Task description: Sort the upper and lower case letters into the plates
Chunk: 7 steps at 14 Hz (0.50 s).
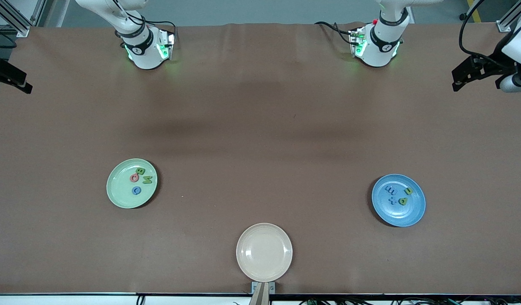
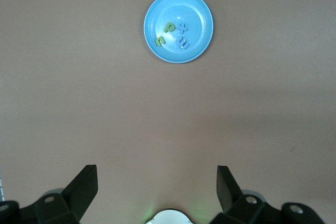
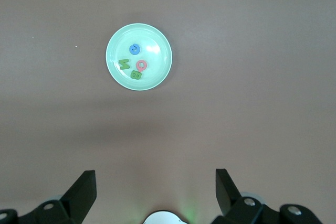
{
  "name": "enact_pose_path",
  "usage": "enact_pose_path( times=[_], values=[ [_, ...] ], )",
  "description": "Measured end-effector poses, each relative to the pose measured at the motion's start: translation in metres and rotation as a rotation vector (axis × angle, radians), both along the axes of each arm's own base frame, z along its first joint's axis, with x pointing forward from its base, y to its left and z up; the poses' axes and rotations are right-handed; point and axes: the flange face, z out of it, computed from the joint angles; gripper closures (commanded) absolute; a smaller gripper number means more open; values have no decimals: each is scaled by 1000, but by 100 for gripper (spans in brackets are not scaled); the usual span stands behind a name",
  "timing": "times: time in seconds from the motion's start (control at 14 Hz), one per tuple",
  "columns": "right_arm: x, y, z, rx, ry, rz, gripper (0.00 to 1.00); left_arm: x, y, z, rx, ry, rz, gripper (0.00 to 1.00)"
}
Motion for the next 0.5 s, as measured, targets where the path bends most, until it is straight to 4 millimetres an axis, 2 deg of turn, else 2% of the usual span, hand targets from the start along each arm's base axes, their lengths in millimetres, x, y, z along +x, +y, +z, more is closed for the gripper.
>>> enact_pose_path(
  times=[0.21, 0.5],
  values=[
    [-4, 10, 5, -1, -3, 20, 0, -12, 4, -7, -17, 1, 3, 0],
    [-4, 14, 6, 17, -6, 27, 0, -12, 2, -9, -18, 2, -1, 0]
  ],
)
